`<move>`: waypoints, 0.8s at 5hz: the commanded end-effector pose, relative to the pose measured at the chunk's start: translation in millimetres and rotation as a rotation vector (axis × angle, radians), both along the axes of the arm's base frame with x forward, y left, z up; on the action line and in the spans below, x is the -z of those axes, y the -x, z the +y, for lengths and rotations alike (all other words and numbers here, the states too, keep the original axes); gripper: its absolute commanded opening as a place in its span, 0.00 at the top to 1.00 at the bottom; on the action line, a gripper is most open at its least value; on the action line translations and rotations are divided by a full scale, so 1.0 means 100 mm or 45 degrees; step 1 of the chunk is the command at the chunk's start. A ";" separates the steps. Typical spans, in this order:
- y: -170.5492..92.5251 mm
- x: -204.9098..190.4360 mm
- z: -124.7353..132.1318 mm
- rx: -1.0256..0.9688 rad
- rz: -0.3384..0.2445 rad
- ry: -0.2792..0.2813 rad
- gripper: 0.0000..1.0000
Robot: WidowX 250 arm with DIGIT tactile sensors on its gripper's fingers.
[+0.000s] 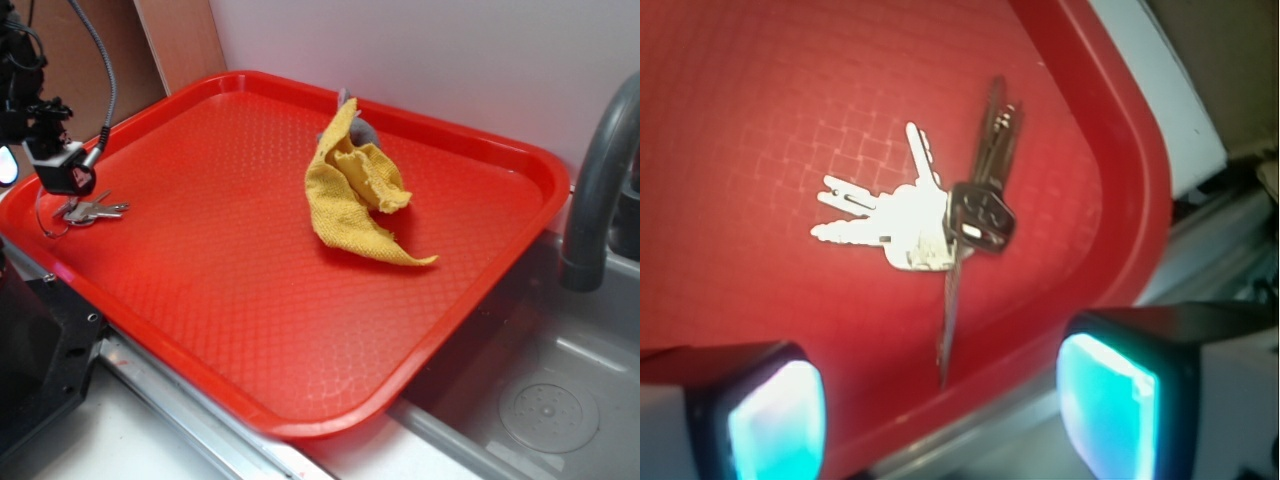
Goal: Grab the silver keys.
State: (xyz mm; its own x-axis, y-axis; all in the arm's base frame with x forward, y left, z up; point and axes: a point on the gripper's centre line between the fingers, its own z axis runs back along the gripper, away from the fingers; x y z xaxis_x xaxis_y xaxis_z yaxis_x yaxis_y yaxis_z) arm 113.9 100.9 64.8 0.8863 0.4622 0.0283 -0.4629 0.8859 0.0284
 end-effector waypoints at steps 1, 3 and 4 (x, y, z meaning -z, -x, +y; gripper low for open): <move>-0.03 0.21 0.12 -0.055 -0.010 0.022 0.00; -0.03 0.25 0.11 -0.089 0.013 0.040 1.00; -0.04 0.24 0.10 -0.090 0.025 0.039 1.00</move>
